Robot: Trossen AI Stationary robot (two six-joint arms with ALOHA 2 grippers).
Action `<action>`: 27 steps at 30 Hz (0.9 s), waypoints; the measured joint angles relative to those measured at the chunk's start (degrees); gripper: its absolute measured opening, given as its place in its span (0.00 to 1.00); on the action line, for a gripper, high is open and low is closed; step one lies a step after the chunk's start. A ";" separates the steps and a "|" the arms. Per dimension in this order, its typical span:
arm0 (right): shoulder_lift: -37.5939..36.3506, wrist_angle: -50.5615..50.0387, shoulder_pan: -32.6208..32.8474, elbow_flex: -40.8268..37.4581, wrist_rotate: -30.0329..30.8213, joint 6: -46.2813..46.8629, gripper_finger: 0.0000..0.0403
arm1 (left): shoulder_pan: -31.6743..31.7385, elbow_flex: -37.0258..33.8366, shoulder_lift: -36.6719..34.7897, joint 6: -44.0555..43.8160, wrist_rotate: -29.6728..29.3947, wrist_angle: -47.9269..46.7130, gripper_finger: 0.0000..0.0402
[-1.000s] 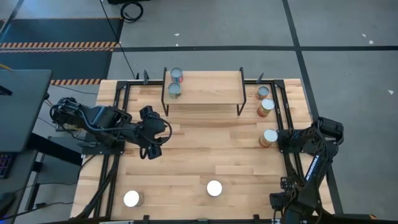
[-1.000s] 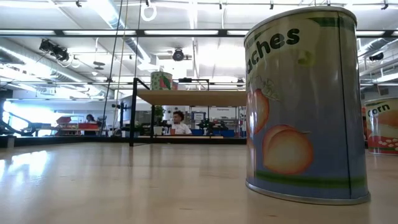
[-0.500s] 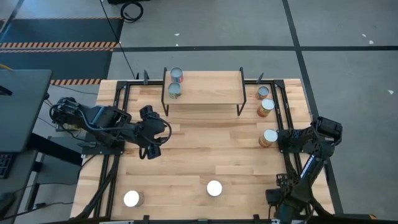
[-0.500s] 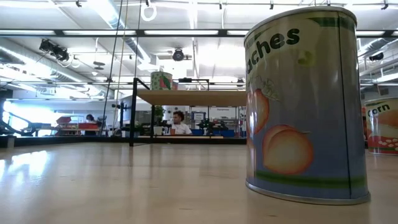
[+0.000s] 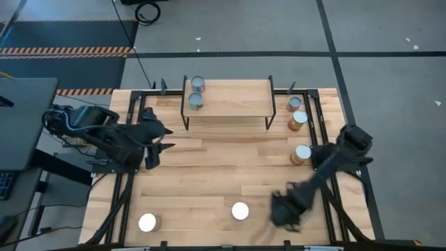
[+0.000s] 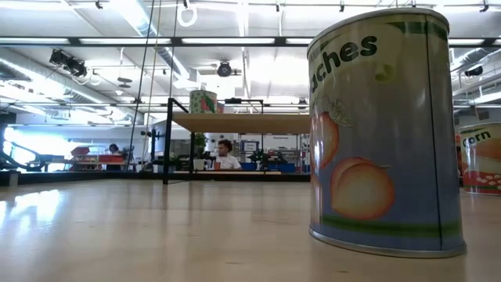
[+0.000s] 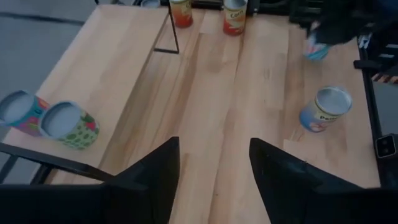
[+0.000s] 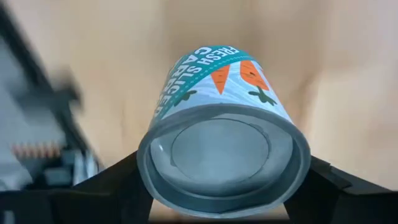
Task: Pick and place cans onto a shelf
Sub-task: Put the can of carrots on the shelf
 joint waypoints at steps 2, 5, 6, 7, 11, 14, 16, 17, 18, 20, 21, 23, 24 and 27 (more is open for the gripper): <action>0.00 -1.73 -5.86 2.13 4.94 -2.74 0.71 | 0.02 0.01 -0.98 1.45 -0.16 -0.21 0.50; 0.05 -2.91 -14.74 4.54 10.88 -8.09 0.71 | 0.00 0.01 -2.32 2.10 -0.60 -0.24 0.50; 0.10 -2.78 -17.69 4.89 11.83 -9.47 0.71 | 0.00 0.01 -2.60 1.78 -0.79 -0.26 0.50; 0.14 -2.60 -20.47 5.11 12.51 -10.60 0.71 | 0.02 0.01 -2.90 1.51 -1.00 -0.30 0.50; 0.48 -0.57 -29.42 5.22 14.65 -15.41 0.71 | 0.02 0.01 -3.41 -0.11 -2.48 -1.58 0.49; 0.59 0.75 -34.21 5.22 15.15 -17.73 0.71 | 0.00 0.01 -3.58 -0.13 -4.08 -1.70 0.49; 0.69 3.37 -36.27 5.22 15.43 -19.23 0.71 | 0.31 0.01 -3.57 0.29 -6.31 -1.03 0.49; 0.70 4.44 -37.06 5.22 15.31 -19.90 0.71 | 0.81 0.01 -3.51 0.56 -7.11 -0.34 0.49; 0.70 5.56 -37.68 5.22 15.29 -20.40 0.72 | 1.55 0.01 -3.49 0.65 -7.45 0.30 0.49; 1.07 7.42 -38.74 5.24 15.27 -21.34 0.72 | 3.30 0.01 -3.49 1.90 -7.58 1.72 0.49; 1.37 7.94 -39.21 5.25 15.25 -21.81 0.72 | 4.18 0.01 -3.49 3.27 -7.64 2.80 0.49; 2.36 7.79 -39.72 5.26 14.87 -23.10 0.72 | 5.65 0.01 -3.49 5.43 -7.63 4.89 0.49; 3.18 7.80 -39.89 5.61 14.74 -23.72 0.72 | 6.57 0.01 -3.49 6.42 -7.46 6.52 0.49; 6.36 6.48 -39.98 7.42 14.64 -26.71 0.72 | 9.36 0.01 -3.45 10.05 -6.47 10.81 0.48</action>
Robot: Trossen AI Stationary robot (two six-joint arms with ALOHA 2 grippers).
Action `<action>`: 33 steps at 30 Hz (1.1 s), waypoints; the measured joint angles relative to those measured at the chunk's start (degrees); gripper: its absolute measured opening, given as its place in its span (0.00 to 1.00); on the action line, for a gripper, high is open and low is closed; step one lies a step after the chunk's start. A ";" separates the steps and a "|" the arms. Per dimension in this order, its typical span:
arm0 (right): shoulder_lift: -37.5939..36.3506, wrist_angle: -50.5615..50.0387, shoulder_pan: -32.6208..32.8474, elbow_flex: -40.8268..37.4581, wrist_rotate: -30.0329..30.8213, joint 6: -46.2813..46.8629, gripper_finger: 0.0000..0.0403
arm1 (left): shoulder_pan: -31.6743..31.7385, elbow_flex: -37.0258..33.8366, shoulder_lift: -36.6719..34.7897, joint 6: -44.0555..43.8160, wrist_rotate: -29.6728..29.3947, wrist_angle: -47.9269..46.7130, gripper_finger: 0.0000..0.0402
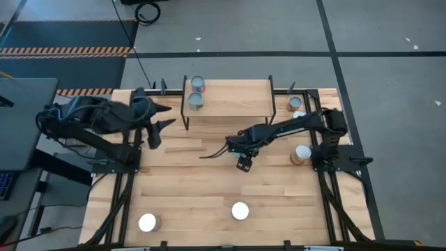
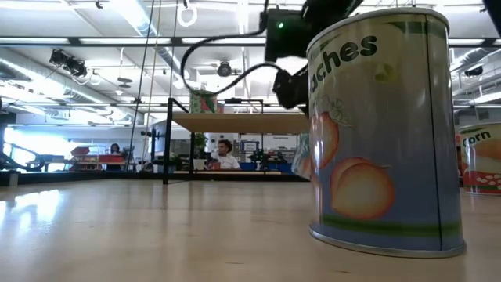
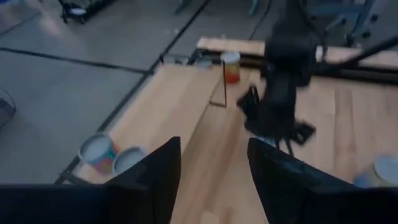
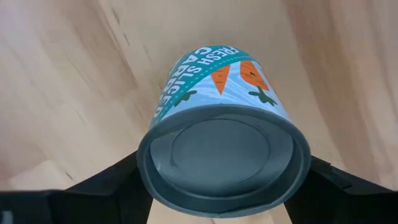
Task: Pick and place cans onto a shelf
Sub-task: Put the can of carrots on the shelf
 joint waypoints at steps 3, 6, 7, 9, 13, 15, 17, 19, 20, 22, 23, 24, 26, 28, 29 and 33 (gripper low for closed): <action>3.16 -1.59 0.02 4.59 0.04 -4.22 0.72 | 3.08 0.00 0.39 3.85 1.97 4.21 0.47; 6.84 -4.84 -0.01 9.81 1.05 -8.57 0.72 | 5.97 -0.02 0.40 7.47 5.11 8.23 0.47; 7.98 -6.16 -0.07 11.31 1.52 -10.03 0.72 | 6.91 -0.02 0.35 8.24 6.15 9.68 0.47; 9.98 -6.86 -0.20 13.61 1.90 -13.09 0.73 | 8.59 -0.02 0.34 9.56 7.57 11.96 0.47; 12.36 -5.30 -0.20 15.47 2.13 -17.46 0.78 | 10.98 -0.02 0.34 10.10 8.31 13.25 0.47; 12.59 -4.35 0.13 15.53 1.73 -19.07 0.82 | 11.67 -0.02 0.34 10.10 8.57 12.62 0.47; 12.47 -2.75 0.57 15.53 1.02 -20.86 0.86 | 12.16 -0.02 0.34 9.84 10.15 11.57 0.47; 11.99 -1.15 0.99 15.52 0.68 -22.36 0.88 | 12.60 -0.02 0.34 9.80 12.44 11.22 0.47; 11.60 -0.22 1.17 15.53 0.65 -23.06 0.89 | 12.78 -0.02 0.34 9.78 13.10 11.10 0.47; 10.92 0.72 1.51 15.53 0.61 -24.30 0.90 | 12.77 -0.02 0.34 9.75 13.34 10.78 0.47; 10.39 1.20 1.68 15.53 0.61 -24.91 0.90 | 12.76 -0.02 0.32 9.73 13.31 10.10 0.47; 9.99 1.15 1.86 15.53 0.61 -25.71 0.90 | 12.76 -0.02 0.24 9.68 13.31 9.35 0.47; 8.79 1.96 2.33 15.51 0.57 -27.23 0.89 | 12.76 -0.02 0.00 9.07 13.31 7.55 0.47; 7.29 3.50 2.73 15.51 0.41 -28.17 0.88 | 12.74 -0.02 -0.43 7.60 13.33 5.78 0.47; 6.53 4.03 2.85 15.51 0.41 -28.66 0.88 | 12.74 -0.02 -0.53 6.87 13.31 4.58 0.47; 5.27 3.68 2.88 15.54 0.43 -30.19 0.87 | 12.74 -0.06 -0.60 5.91 13.31 2.00 0.47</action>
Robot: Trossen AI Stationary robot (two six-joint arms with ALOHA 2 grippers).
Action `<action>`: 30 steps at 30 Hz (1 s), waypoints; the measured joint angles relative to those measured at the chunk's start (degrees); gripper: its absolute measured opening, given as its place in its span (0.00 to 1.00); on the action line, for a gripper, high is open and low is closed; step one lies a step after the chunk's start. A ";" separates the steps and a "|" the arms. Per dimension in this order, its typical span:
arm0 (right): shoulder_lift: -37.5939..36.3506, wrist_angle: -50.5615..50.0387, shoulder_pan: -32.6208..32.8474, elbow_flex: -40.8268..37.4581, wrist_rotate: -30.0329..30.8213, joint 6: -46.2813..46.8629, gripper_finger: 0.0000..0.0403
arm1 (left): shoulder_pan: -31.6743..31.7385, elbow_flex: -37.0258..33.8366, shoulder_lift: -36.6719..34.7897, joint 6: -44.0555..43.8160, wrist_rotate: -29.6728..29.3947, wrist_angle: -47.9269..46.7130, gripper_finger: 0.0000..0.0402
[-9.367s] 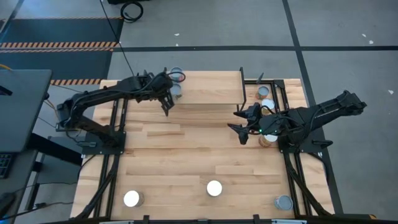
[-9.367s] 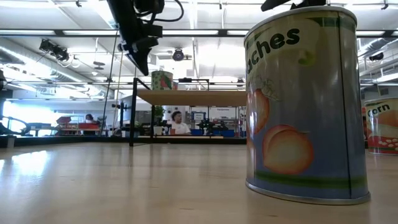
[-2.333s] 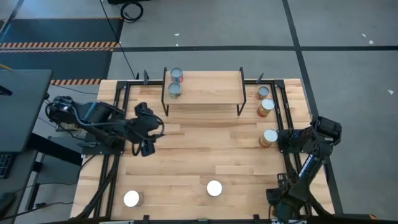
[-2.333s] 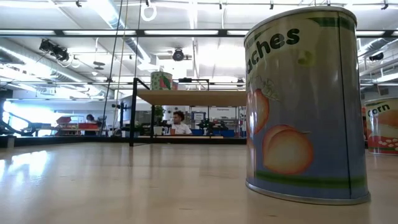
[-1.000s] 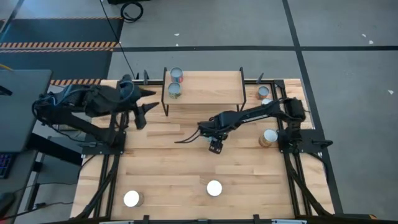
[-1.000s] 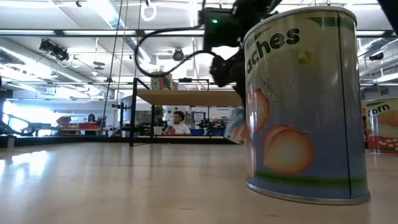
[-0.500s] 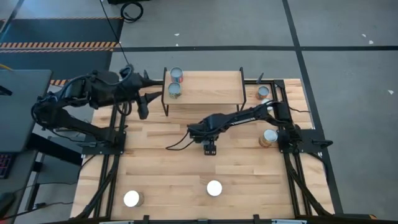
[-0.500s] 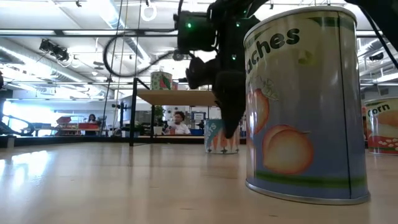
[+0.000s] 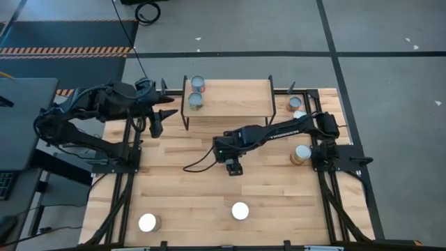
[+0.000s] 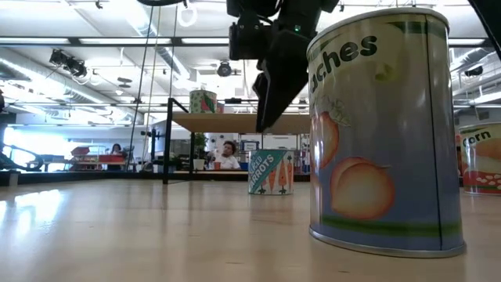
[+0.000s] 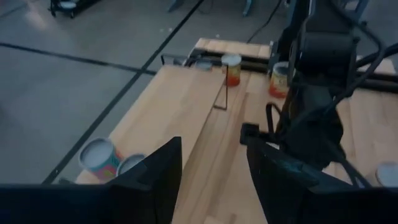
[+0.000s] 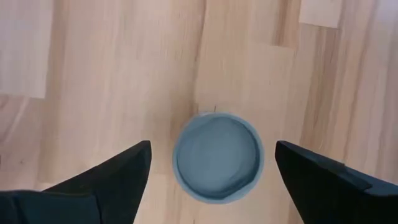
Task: Pick and place cans onto a shelf
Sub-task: Put the can of carrots on the shelf
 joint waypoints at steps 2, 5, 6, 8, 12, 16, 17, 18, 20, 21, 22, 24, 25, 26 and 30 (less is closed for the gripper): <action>0.02 0.10 -0.04 -0.01 0.00 -0.97 0.89 | 0.00 -0.03 -0.17 -0.01 0.00 0.05 0.47; 0.65 3.09 -0.08 0.02 -0.88 -2.18 0.93 | 0.00 -0.01 -0.25 0.32 -0.01 0.05 0.47; 1.04 4.04 -0.09 0.04 -1.55 -2.20 0.95 | 0.00 -0.01 -0.17 0.32 0.00 0.02 0.47; 1.75 4.07 -0.09 -0.09 -2.59 -1.89 0.98 | 0.00 -0.01 -0.16 0.39 -0.01 -0.06 0.47; 2.27 1.82 -0.11 -0.06 -2.34 -0.23 0.98 | 0.00 -0.01 -0.20 0.32 -0.02 -1.16 0.47; 2.25 1.64 -0.15 -0.68 -1.95 -0.29 0.98 | 0.00 -0.01 -0.22 0.26 -0.08 -2.28 0.47; 2.25 1.70 -0.19 -1.07 -1.95 -0.32 0.99 | 0.00 -0.01 -0.20 0.26 -0.07 -2.33 0.47; 2.23 2.24 -0.32 -1.67 -2.14 -0.48 0.99 | 0.00 -0.01 -0.18 0.26 -0.07 -2.45 0.47; 2.20 3.66 -0.45 -3.38 -1.92 -0.81 0.99 | 0.00 -0.01 -0.20 0.26 -0.10 -2.47 0.47; 2.09 4.92 -0.52 -4.18 -1.32 -0.40 0.99 | 0.00 -0.01 -0.20 0.22 -0.13 -2.49 0.47; 1.99 5.70 -0.64 -4.69 -0.92 0.42 0.99 | 0.00 -0.01 -0.20 0.12 -0.20 -2.49 0.47; 2.22 5.47 -0.76 -5.15 -1.26 1.40 0.98 | 0.00 -0.01 -0.20 -0.48 -0.24 -2.47 0.47; 2.34 5.97 -0.76 -5.19 -1.39 1.26 0.97 | 0.00 -0.01 -0.23 -0.57 -0.24 -2.47 0.47; 2.33 6.34 -0.89 -5.15 -2.21 1.13 0.96 | 0.00 -0.01 -0.25 -0.55 -0.26 -2.47 0.47; 2.29 5.63 -0.92 -5.13 -1.73 2.28 0.93 | 0.00 -0.01 -0.27 -0.53 -0.26 -2.53 0.47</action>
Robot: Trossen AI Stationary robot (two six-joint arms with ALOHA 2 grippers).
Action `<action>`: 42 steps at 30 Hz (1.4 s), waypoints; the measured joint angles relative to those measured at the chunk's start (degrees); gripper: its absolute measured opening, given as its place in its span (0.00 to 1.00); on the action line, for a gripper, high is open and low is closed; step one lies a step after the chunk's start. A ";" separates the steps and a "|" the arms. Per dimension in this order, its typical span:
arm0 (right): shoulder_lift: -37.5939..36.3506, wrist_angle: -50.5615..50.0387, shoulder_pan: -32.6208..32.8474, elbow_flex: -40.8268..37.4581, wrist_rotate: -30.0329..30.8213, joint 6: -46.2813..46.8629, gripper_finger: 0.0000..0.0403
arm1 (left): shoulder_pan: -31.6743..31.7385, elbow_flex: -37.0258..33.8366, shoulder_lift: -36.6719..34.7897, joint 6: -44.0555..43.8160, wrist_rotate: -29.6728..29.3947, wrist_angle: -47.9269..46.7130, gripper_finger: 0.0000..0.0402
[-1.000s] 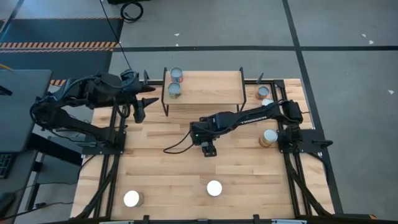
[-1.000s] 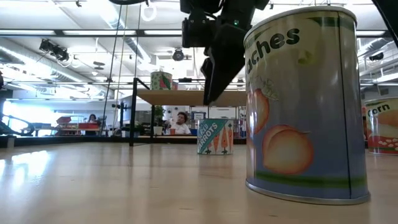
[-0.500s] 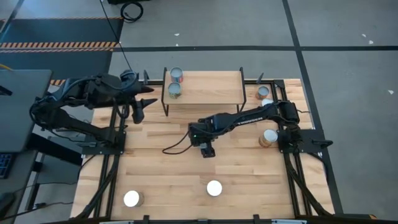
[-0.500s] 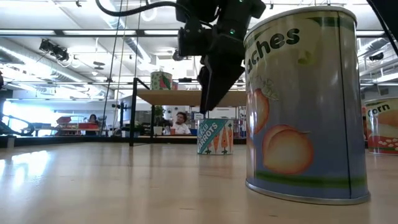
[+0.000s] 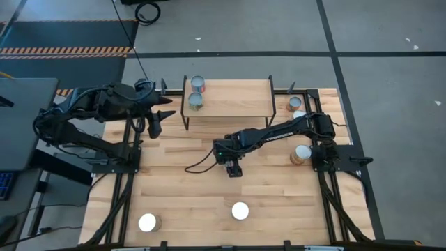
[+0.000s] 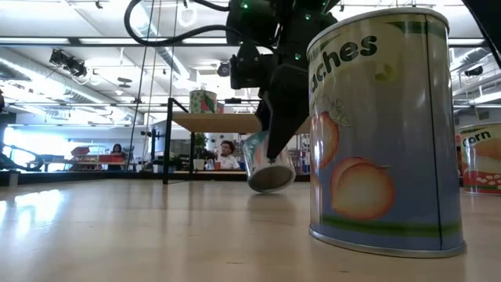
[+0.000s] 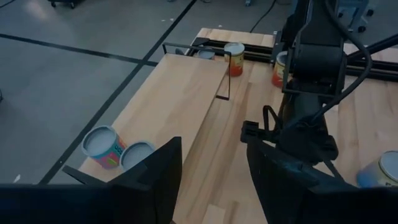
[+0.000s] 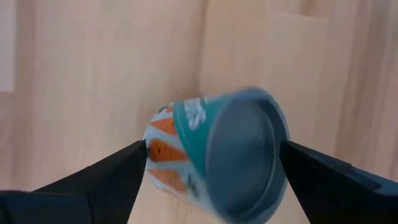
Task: Pick and place cans onto a shelf
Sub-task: Put the can of carrots on the shelf
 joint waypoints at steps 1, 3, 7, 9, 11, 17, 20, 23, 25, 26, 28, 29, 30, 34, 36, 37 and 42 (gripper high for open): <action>-0.15 0.01 -0.01 0.00 0.02 0.37 0.93 | 0.00 0.00 0.00 0.00 -0.01 -0.16 0.47; -0.37 -0.24 -0.02 0.00 0.29 0.53 0.93 | 0.00 0.00 0.00 -0.05 -0.31 -0.57 0.47; -0.39 -0.37 0.71 0.02 1.68 0.61 0.93 | 0.00 0.00 0.00 -0.13 -0.89 -1.38 0.47; -0.39 -0.52 1.14 0.03 2.38 0.61 0.93 | 0.00 0.00 0.00 -0.13 -1.03 -1.44 0.47; -0.39 -2.67 1.60 0.84 2.54 0.64 0.93 | 0.00 0.00 0.00 -0.15 -1.25 -1.50 0.47; -0.42 -7.09 2.52 4.40 5.30 0.36 0.94 | 0.00 0.02 0.00 -0.26 -1.29 -1.66 0.47; -0.50 -6.73 1.46 4.48 5.26 -0.61 0.97 | 0.01 0.02 0.00 -0.30 -1.31 -1.66 0.47; -0.27 -3.97 -0.65 2.89 2.40 -1.32 0.99 | 0.04 0.02 0.00 -0.93 -1.29 -1.66 0.47; -0.22 -2.29 -1.79 1.56 1.07 -1.39 0.99 | 0.03 0.02 0.00 -1.73 -1.30 -1.67 0.47; -0.20 -1.47 -2.20 1.03 0.84 -1.55 0.99 | 0.04 0.02 0.00 -1.82 -1.31 -1.66 0.47; -0.20 -0.04 -2.79 0.07 -0.45 -1.79 0.99 | 0.02 0.02 0.00 -1.93 -1.29 -1.68 0.47; -0.20 0.64 -3.00 -0.53 -1.38 -1.83 0.99 | 0.02 0.02 0.00 -2.03 -1.29 -1.66 0.47; -0.20 1.79 -3.06 -1.40 -2.29 -1.79 0.99 | 0.04 0.02 0.00 -2.10 -1.29 -1.66 0.47; -0.20 5.52 -3.10 -4.57 -2.44 -1.26 0.98 | 0.04 0.02 0.00 -2.22 -1.82 -1.66 0.47; -0.20 5.80 -3.10 -5.20 -2.41 -0.95 0.96 | 0.04 0.02 0.00 -2.23 -2.43 -1.66 0.47; -0.20 5.82 -3.12 -5.30 -2.38 -0.92 0.94 | 0.04 0.02 0.00 -2.21 -2.88 -1.66 0.47; -0.20 3.46 -3.10 -3.54 -2.27 -0.40 0.77 | 0.04 0.04 0.00 -1.95 -5.11 -1.64 0.47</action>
